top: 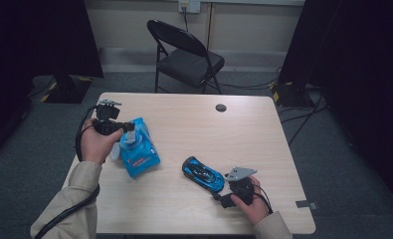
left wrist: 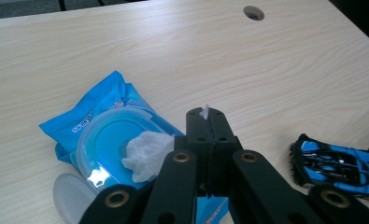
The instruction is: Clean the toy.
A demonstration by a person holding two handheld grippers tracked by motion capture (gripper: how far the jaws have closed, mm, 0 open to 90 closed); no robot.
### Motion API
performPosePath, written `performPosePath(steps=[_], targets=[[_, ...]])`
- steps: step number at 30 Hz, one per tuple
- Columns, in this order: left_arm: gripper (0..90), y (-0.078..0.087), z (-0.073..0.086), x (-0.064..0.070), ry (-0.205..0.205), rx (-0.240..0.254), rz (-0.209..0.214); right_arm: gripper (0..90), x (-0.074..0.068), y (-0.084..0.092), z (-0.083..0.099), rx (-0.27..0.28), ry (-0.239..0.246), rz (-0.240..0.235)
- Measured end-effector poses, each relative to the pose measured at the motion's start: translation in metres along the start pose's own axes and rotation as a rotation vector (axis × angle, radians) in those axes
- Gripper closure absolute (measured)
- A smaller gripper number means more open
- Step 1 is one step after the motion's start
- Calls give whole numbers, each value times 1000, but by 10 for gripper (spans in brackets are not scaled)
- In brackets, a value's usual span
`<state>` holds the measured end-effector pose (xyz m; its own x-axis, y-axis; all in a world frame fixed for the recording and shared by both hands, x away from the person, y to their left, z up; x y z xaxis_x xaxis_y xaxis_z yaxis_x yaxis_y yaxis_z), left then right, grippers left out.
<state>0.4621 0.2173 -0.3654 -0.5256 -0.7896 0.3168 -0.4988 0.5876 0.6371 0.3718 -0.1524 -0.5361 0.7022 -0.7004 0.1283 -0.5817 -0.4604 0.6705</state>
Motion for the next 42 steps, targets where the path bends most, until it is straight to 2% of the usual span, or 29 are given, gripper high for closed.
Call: performPosePath(steps=[7,16,19,25,34,42], targets=[[900,12,-10,8,-8,21,0,125,0,0,0,0,0,0],[900,16,-15,20,-15,21,5,125,0,0,0,0,0,0],[900,19,-19,25,-17,41,19,125,0,0,0,-1,0,0],[900,24,-27,34,-43,34,15,125,0,0,0,0,-1,0],[900,26,-29,47,-50,35,30,125,0,0,0,0,0,0],[900,29,-43,74,-75,75,90,125,0,0,0,-1,0,-1]])
Point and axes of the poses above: each handheld gripper's, and its own axes: y roughly backward along the jaws, z roughly out of its underside, x roughly to its right, the point moved 4 cm from there along -y, roughly forward along the jaws, and after that the axes turned 12 degrees about z, right-handed, at the moved point
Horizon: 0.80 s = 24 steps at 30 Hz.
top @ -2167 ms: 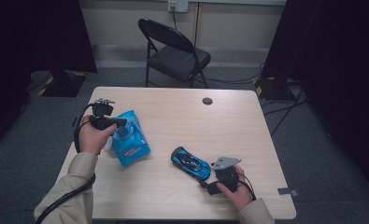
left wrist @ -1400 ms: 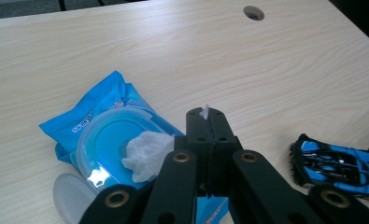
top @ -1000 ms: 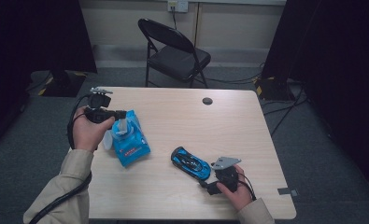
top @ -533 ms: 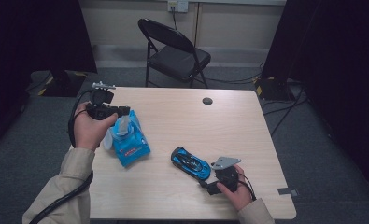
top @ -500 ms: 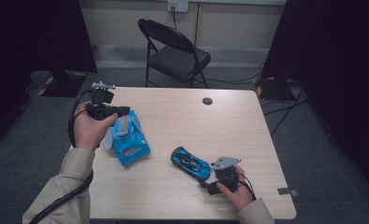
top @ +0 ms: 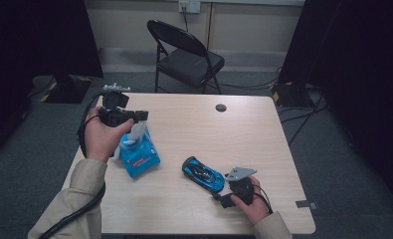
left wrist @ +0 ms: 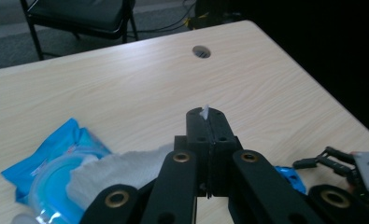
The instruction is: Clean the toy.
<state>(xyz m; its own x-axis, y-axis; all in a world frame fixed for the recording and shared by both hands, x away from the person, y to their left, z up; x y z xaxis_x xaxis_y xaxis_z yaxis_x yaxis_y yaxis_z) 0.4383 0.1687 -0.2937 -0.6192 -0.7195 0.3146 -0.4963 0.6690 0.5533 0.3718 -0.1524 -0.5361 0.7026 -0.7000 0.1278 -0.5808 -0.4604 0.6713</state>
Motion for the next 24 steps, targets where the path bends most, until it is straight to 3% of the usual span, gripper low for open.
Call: performPosePath(steps=[3,4,9,17,24], targets=[[900,-1,-6,10,-7,12,25,125,0,0,0,0,0,0],[900,-4,-9,18,-25,9,34,125,0,0,0,0,0,0],[900,-10,-9,29,-38,0,60,125,0,0,0,0,0,0],[900,-24,1,53,-64,-25,119,125,0,0,0,0,0,0],[900,-39,15,87,-100,-46,203,125,0,0,0,0,0,0]])
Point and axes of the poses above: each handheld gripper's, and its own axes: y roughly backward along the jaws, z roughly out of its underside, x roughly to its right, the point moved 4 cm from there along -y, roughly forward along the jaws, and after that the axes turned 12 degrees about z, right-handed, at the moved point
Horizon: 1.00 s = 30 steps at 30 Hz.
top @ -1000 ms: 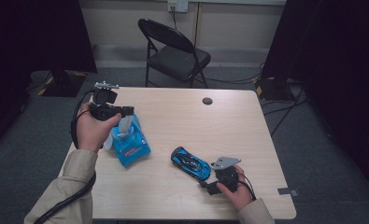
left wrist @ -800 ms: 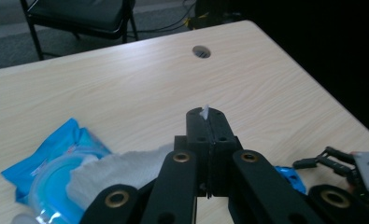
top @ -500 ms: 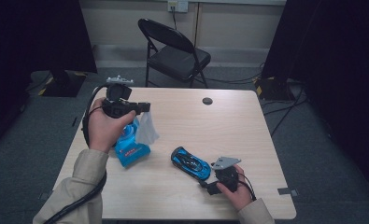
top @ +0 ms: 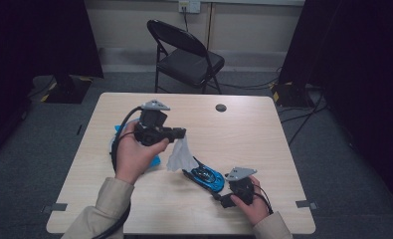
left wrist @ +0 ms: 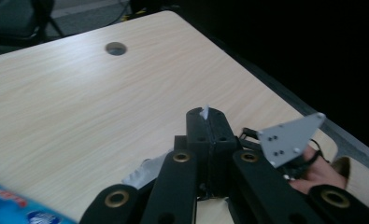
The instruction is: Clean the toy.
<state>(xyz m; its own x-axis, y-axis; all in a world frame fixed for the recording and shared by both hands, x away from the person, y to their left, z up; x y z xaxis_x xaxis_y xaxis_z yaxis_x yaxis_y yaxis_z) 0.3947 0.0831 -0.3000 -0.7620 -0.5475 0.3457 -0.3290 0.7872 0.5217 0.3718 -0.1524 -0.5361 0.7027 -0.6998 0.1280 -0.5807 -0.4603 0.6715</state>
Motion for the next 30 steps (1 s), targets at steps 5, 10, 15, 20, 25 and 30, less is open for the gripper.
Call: performPosePath(steps=[5,10,15,20,25,30], targets=[[900,-16,6,21,-33,-10,55,125,0,0,0,0,0,0],[900,-34,9,39,-50,-22,108,125,0,0,0,0,0,0],[900,-51,11,50,-63,-32,146,126,0,0,0,-2,1,0],[900,-78,14,58,-68,-49,195,144,5,7,6,8,22,-15],[900,-101,16,62,-67,-71,223,146,16,22,13,28,35,-28],[900,-126,10,74,-70,-86,261,148,23,35,20,29,71,-28]])
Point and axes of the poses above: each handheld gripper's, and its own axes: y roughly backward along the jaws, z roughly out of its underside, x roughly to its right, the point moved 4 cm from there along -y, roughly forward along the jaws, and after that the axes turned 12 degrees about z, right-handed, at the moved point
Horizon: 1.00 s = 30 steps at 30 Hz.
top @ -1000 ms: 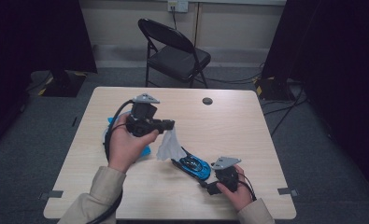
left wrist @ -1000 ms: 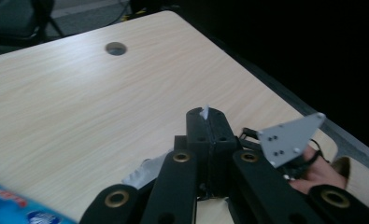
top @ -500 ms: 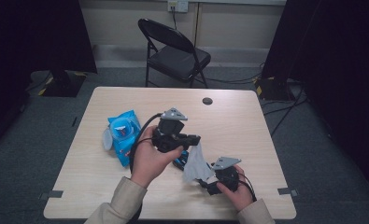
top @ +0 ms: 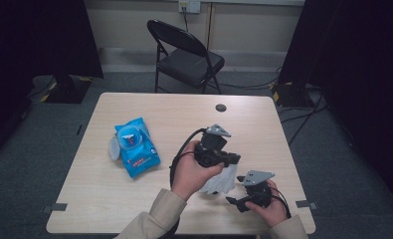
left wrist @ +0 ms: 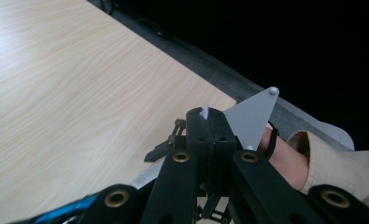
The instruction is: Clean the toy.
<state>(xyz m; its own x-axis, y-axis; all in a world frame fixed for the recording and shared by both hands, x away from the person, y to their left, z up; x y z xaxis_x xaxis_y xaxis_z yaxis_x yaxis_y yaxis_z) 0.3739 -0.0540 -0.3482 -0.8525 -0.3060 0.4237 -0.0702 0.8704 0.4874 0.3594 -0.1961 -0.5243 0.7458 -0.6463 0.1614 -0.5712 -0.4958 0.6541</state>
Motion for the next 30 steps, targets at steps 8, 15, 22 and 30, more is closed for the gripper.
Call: performPosePath(steps=[8,15,22,30], targets=[[900,-19,-7,5,-23,16,26,158,17,22,13,19,-49,46],[898,-26,28,-25,25,-47,-32,157,21,30,15,31,-74,64],[892,-31,72,-48,75,-130,-84,229,15,36,10,60,-91,33],[893,-46,91,-47,62,-204,-95,553,3,41,-1,111,-75,-54]])
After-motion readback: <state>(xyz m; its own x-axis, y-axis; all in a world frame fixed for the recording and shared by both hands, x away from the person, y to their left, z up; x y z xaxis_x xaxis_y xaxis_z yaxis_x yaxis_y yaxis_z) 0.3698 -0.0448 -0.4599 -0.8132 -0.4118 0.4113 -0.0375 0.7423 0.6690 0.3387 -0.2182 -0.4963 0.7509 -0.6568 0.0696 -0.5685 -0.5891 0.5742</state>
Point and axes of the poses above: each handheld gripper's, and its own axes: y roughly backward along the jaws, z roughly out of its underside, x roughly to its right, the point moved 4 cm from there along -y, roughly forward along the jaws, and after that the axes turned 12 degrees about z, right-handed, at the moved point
